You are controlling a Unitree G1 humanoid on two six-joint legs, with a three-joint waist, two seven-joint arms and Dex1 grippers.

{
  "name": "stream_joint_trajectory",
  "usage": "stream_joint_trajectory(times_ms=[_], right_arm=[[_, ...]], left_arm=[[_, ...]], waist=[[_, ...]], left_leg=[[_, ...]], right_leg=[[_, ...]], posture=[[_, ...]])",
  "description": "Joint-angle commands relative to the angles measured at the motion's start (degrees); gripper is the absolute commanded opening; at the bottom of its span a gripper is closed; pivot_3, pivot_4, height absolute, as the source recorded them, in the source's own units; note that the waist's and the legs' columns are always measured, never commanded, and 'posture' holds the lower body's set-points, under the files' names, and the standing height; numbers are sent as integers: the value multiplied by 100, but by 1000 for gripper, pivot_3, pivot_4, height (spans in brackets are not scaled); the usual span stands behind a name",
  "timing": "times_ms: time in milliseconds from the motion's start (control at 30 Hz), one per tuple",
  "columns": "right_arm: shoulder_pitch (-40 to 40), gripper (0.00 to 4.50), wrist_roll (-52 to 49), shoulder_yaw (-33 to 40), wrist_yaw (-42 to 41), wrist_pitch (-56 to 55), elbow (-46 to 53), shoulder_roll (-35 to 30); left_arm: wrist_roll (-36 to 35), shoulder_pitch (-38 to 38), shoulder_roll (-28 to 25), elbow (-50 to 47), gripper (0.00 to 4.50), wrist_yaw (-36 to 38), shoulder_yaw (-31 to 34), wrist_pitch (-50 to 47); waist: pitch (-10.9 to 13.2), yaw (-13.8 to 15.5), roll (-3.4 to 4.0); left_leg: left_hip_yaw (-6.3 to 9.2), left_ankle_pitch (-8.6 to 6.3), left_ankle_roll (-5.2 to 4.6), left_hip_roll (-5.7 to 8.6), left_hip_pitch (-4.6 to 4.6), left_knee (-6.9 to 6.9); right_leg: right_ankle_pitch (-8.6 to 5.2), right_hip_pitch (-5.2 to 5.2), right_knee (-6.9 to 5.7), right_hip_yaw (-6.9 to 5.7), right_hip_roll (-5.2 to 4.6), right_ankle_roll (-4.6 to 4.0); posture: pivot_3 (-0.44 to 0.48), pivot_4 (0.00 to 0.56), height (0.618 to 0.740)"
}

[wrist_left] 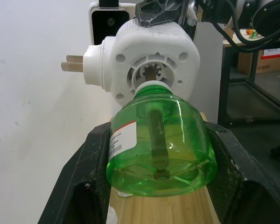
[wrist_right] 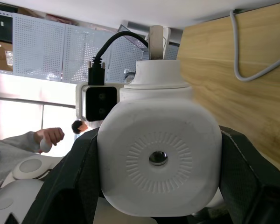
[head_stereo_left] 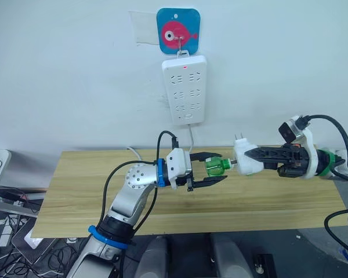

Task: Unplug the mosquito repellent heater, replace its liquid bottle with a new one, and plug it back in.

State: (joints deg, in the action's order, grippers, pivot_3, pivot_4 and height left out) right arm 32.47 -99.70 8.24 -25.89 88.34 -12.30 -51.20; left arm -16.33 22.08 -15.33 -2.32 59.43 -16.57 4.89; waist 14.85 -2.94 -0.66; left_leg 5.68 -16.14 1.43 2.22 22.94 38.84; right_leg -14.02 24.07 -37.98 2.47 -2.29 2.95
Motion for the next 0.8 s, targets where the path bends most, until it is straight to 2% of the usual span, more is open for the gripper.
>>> stream_joint_trajectory(times_ms=[33, 800], right_arm=[[22, 2956, -186, 63, 116, -137, 164, 16], [-129, 2956, -300, 4, 67, -211, 508, -78]], left_arm=[[-16, 120, 71, -152, 2271, 66, -98, 114], [87, 373, 100, 219, 2271, 58, -32, 241]], waist=[[0, 0, 0], [0, -11, 0]], left_leg=[[0, 0, 0, 0, 0, 0], [-1, -1, -1, 0, 0, 0]], right_leg=[[0, 0, 0, 0, 0, 0], [0, 1, 0, 0, 0, 0]], posture=[[-75, 250, 740], [-86, 244, 740]])
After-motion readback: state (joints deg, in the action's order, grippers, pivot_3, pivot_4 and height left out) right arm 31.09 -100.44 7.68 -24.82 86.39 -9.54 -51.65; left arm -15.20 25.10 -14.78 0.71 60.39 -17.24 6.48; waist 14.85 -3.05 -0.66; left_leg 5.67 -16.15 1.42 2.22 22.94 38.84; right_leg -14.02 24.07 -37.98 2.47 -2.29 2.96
